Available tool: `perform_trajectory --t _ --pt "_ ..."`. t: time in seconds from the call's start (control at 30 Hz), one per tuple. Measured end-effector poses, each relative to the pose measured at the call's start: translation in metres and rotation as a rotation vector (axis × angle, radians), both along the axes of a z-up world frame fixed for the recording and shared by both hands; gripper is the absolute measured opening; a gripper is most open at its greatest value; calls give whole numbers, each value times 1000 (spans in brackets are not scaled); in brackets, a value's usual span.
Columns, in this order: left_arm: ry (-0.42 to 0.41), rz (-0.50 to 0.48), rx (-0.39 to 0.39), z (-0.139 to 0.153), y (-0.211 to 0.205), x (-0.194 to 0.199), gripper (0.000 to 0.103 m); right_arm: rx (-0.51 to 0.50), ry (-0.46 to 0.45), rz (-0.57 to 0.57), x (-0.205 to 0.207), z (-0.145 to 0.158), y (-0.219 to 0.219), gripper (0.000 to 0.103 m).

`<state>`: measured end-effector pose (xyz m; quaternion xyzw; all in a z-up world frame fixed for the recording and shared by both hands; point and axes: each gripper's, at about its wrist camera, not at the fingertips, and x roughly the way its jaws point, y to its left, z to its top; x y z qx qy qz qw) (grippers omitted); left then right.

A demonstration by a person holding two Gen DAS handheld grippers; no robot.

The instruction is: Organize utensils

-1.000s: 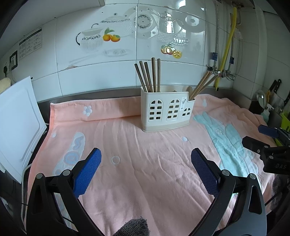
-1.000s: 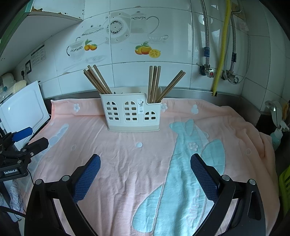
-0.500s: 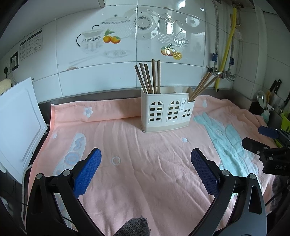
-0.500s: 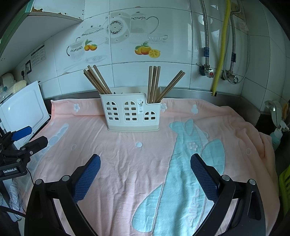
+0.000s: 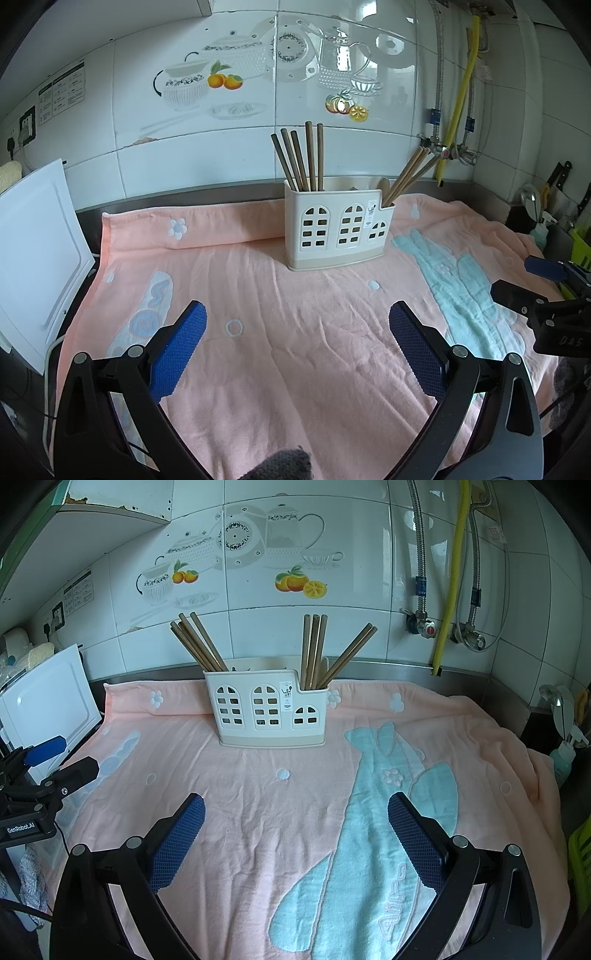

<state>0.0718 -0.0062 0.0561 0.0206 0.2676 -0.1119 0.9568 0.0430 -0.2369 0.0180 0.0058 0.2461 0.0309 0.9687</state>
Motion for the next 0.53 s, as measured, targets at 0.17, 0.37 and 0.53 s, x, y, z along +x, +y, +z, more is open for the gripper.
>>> perform_trajectory --t 0.17,0.37,0.53 --pt "-13 5 4 1 0 -1 98 1 3 0 0 -1 -1 96" --pt "-9 12 2 1 1 1 98 5 8 -3 0 -2 -4 96" --pt "-2 11 0 0 1 3 98 6 9 -3 1 -3 -5 96"
